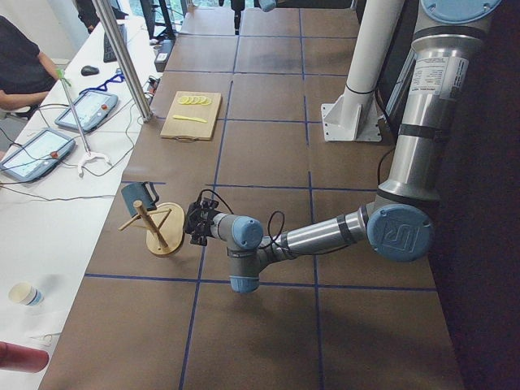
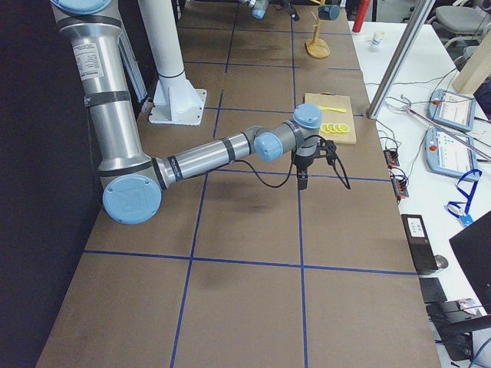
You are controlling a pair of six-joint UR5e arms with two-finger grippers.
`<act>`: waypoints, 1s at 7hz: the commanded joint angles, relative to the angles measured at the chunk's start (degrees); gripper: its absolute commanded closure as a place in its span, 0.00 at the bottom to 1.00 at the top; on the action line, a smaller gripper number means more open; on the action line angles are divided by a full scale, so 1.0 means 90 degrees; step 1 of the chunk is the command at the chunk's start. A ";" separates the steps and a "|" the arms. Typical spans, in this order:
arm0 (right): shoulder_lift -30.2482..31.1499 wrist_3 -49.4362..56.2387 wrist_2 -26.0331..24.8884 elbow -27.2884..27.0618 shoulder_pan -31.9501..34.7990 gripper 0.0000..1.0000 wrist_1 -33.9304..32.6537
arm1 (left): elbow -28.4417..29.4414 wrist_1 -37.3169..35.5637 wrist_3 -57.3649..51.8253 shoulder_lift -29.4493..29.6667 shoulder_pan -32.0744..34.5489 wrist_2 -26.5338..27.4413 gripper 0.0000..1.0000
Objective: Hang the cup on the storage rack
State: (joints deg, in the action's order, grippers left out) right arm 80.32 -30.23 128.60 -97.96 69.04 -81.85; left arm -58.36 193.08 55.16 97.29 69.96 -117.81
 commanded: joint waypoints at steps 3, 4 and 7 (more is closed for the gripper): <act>0.0889 0.1249 0.0191 0.0170 0.0776 0.00 -0.0017 | -0.0020 -0.2715 -0.2913 -0.0234 0.0837 -0.0881 0.00; 0.0880 0.1240 0.0212 0.0229 0.0786 0.00 -0.0016 | -0.0020 -0.3380 -0.3119 -0.0224 0.1294 -0.1774 0.00; 0.0890 0.1249 0.0339 0.0424 0.0912 0.00 -0.0016 | -0.0849 -0.5482 -0.3557 -0.0234 0.1445 -0.2223 0.00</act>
State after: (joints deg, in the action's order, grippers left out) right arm 88.29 -19.06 131.21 -95.21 76.39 -82.01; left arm -63.57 150.18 26.19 95.25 82.50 -137.17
